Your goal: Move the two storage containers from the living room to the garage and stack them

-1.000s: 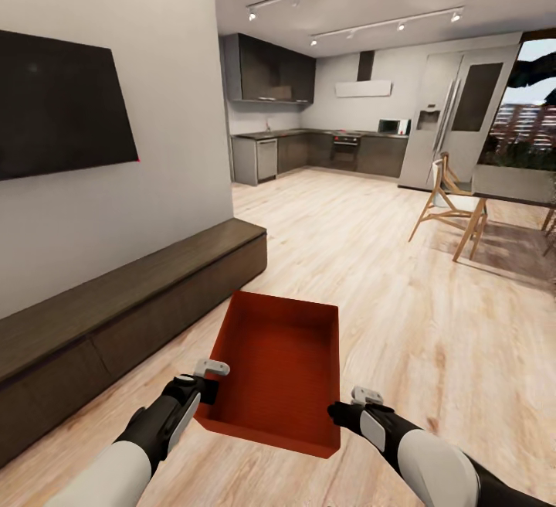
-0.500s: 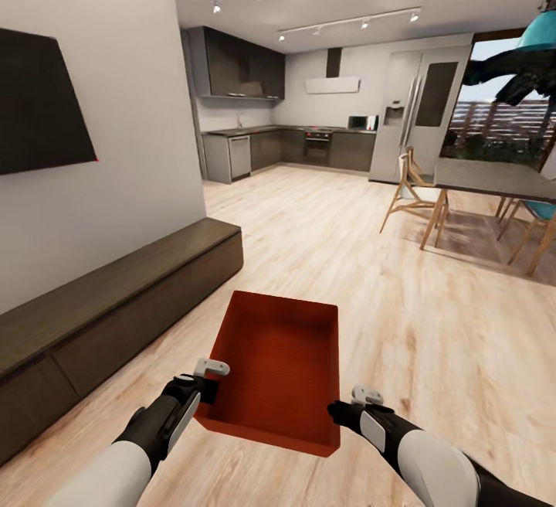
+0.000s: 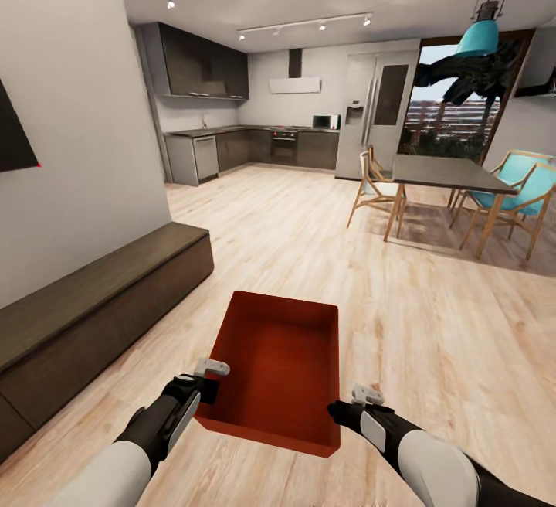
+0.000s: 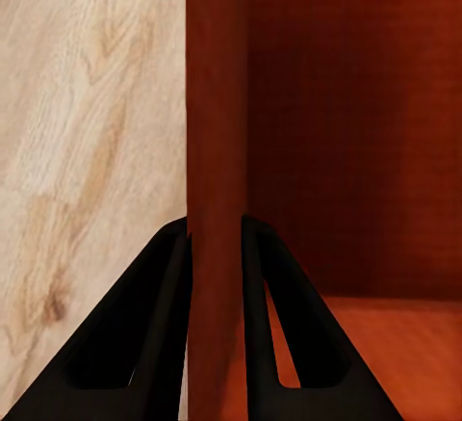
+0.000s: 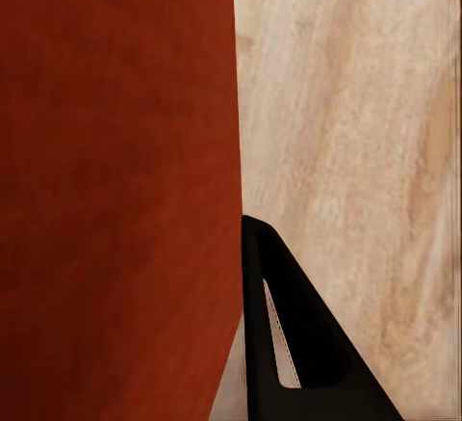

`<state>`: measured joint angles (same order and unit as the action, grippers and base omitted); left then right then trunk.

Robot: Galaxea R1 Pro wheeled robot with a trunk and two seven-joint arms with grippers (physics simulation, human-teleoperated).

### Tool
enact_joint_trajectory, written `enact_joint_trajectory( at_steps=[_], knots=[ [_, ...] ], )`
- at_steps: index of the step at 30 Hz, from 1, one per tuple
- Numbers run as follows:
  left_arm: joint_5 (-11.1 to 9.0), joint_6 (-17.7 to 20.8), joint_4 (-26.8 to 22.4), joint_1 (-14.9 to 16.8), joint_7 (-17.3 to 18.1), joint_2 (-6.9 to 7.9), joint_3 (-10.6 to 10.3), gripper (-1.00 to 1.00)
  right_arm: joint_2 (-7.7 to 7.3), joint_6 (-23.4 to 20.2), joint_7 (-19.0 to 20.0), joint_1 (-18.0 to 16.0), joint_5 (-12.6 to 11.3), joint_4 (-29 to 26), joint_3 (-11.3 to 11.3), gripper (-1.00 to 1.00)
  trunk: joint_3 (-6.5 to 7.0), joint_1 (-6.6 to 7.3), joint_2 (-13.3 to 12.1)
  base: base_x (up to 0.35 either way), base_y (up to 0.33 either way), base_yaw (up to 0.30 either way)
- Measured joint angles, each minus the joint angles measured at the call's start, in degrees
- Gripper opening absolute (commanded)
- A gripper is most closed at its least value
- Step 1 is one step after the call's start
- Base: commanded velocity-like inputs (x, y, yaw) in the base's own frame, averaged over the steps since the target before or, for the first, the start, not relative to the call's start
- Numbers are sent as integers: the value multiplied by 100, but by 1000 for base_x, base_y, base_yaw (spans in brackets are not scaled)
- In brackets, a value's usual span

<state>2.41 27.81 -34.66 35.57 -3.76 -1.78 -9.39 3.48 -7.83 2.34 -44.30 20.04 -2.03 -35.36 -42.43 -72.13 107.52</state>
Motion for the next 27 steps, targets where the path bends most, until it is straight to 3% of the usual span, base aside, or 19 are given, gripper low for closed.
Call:
enact_joint_trajectory(
  at_steps=[19,27],
  knots=[
    [1,0,-1,0,-1,0,3,-100,8,98,7,9,3,1,10,-100,47,0,0,4,0,-287],
    [2,2,6,1,16,8,14,-100,9,141,10,9,0,2,11,-100,84,4,0,274,0,-282]
  ],
)
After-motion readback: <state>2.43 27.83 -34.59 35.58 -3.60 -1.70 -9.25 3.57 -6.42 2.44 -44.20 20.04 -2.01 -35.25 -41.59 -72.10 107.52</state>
